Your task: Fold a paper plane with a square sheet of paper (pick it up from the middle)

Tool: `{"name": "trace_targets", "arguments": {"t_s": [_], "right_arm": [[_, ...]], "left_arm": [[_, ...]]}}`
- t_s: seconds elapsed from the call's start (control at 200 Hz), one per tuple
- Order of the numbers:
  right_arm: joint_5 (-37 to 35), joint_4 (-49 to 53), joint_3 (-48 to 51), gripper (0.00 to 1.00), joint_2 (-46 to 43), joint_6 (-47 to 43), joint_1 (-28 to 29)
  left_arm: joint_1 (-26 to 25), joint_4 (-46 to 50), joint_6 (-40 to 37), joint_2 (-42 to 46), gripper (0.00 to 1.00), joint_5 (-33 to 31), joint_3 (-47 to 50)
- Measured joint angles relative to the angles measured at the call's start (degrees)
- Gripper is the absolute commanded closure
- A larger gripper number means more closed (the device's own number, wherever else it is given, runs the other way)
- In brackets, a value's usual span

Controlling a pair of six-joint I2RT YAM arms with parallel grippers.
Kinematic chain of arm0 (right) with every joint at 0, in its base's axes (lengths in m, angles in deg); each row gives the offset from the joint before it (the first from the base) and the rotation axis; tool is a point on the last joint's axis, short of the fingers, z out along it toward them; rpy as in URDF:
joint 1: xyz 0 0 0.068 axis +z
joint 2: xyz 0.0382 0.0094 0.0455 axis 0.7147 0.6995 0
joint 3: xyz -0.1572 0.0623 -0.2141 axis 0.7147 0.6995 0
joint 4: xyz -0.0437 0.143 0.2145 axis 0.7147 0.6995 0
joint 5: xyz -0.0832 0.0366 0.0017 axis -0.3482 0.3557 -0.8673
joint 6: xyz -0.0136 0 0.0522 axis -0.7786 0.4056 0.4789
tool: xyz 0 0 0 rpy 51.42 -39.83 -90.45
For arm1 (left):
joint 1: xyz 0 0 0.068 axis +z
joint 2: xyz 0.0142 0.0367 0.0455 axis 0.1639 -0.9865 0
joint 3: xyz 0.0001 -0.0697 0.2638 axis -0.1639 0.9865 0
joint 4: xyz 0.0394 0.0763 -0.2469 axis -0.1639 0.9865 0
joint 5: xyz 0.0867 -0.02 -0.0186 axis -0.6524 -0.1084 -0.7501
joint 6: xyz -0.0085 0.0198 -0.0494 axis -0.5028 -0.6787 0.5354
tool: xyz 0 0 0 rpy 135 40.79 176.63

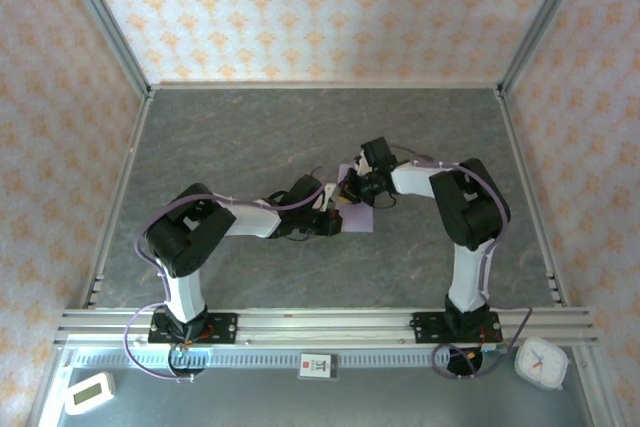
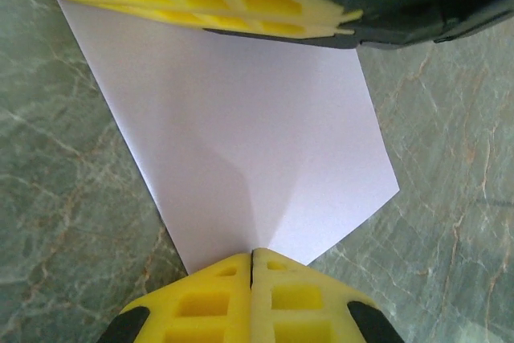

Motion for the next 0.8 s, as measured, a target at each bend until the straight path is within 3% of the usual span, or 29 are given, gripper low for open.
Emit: {"name": "trace_targets", "arguments": {"t_s": [0.631, 0.801], "right_arm": [[-3.5, 8.0, -22.2, 1.00, 13.0, -4.1, -4.2], [-3.0, 14.1, -28.9, 1.00, 16.5, -4.7, -4.4]], "left_arm": [[0.0, -1.0, -0.1, 0.0, 1.00, -2.0, 0.2], [-0.2, -1.1, -0.1, 0.0, 1.00, -2.0, 0.3]]}}
